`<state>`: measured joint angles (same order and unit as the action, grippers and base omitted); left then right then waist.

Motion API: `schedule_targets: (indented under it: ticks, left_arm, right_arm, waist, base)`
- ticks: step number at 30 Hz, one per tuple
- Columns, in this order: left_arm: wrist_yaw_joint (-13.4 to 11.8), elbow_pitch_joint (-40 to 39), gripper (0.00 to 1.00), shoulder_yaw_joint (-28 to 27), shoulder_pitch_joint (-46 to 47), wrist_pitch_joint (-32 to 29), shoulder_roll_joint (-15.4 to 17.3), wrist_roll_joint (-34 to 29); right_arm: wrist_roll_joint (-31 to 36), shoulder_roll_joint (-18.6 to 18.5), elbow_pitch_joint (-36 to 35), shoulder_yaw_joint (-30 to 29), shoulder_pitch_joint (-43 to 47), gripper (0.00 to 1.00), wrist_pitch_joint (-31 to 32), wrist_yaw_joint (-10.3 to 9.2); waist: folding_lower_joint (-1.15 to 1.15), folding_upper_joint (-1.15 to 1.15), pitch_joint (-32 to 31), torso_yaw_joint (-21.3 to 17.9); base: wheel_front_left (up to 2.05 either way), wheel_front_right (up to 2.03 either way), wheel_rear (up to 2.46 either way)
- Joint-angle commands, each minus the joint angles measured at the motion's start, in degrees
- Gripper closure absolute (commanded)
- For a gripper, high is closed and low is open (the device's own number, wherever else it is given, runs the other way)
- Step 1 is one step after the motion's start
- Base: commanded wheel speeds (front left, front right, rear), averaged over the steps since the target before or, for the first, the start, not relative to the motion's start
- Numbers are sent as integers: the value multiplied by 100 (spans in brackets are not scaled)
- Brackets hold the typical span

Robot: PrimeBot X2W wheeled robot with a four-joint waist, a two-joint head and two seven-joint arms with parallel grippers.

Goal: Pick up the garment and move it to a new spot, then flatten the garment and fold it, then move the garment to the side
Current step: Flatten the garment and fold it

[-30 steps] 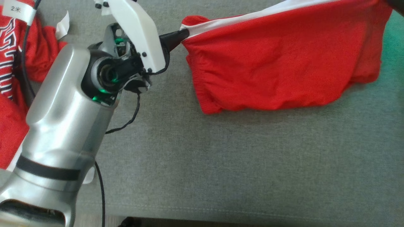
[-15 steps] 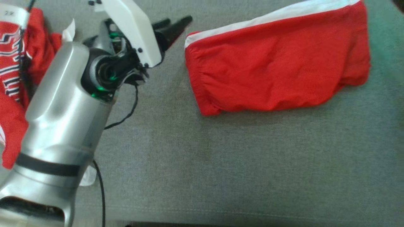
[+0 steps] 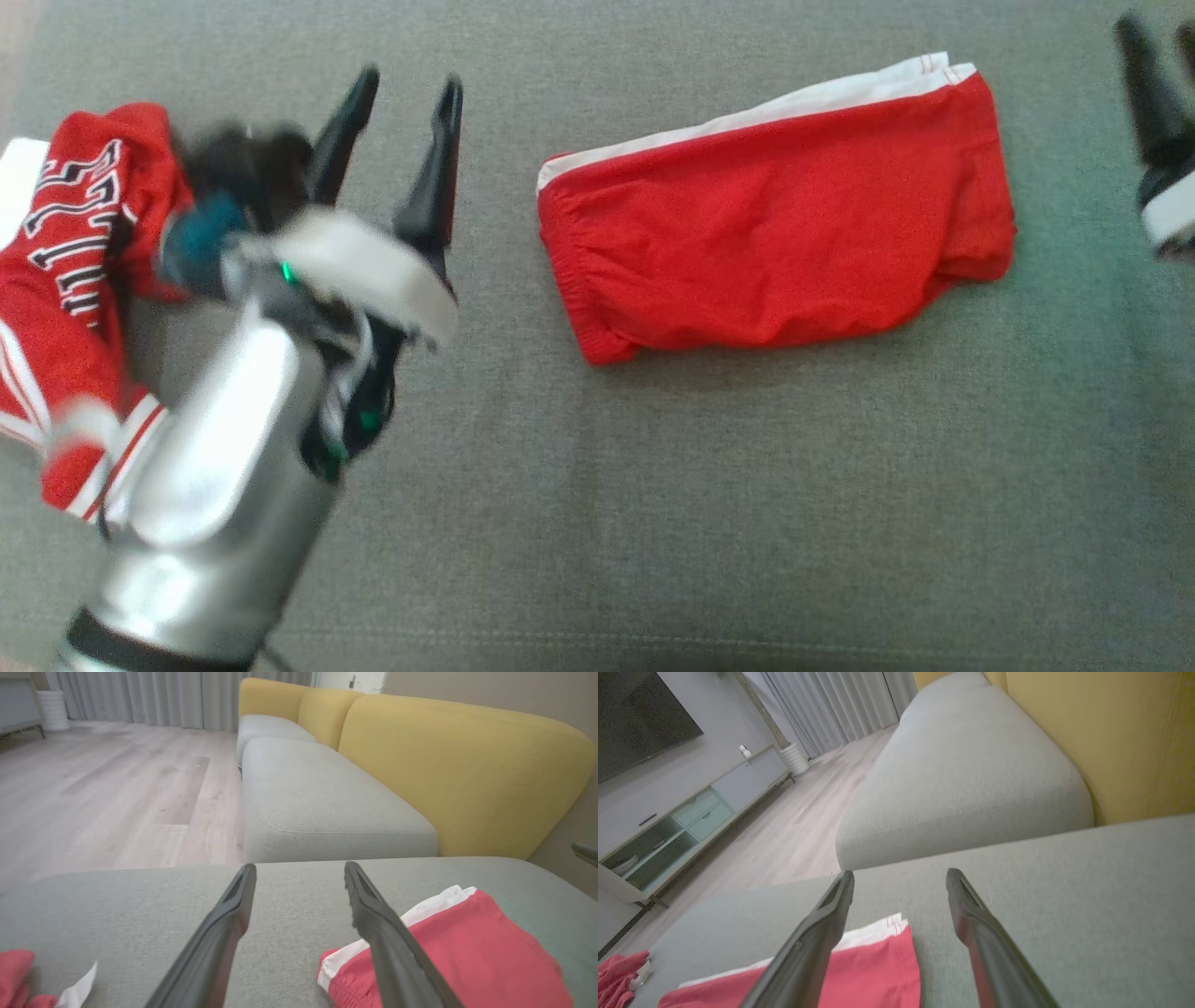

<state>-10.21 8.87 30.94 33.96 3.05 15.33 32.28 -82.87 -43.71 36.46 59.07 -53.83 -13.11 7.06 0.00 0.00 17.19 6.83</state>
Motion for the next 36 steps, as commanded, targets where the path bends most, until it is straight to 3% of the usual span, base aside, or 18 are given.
schedule_targets:
  ticks: [1,5,10,20,29,30,31,32,36]
  left_arm:
    - [-111,-211,0,-172,13,274,144,-185]
    - [-376,-193,0,-78,-580,900,-121,-337]
    - [-492,-180,0,-36,-1089,1136,-484,-361]
    - [-358,-229,0,-178,-1554,1193,-979,-537]
    - [-184,-258,0,-376,-1784,1194,-1182,-790]
    - [-174,-260,0,-389,-1810,1194,-1194,-816]
    - [-168,-255,0,-403,-1837,1194,-1205,-838]
    - [-163,-246,0,-422,-1864,1194,-1213,-851]
    - [-127,-202,0,-501,-1944,1194,-1233,-878]
  right_arm:
    - [-46,-30,-4,51,202,0,27,43]
    - [-210,70,258,255,307,0,554,43]
    - [-453,77,759,429,174,0,1535,43]
    - [-995,264,1728,604,-267,0,3807,43]
    - [-1230,698,1844,610,-342,0,4611,43]
    - [-1158,705,1802,648,-341,23,4571,43]
    - [-1068,699,1761,692,-338,69,4502,43]
    - [-1012,693,1742,717,-323,100,4445,43]
    - [-824,641,1705,739,-342,100,4119,43]
  waist:
    - [0,0,-30,50]
    - [0,0,-15,191]
    - [0,0,77,462]
    - [0,0,180,931]
    - [0,0,223,1084]
    - [0,0,218,1085]
    - [0,0,208,1084]
    - [0,0,196,1077]
    - [0,0,119,997]
  base:
    - [0,0,0]
    - [0,0,0]
    - [0,0,0]
    - [0,0,0]
    - [0,0,0]
    - [0,0,0]
    - [0,0,0]
    - [0,0,0]
    - [0,0,0]
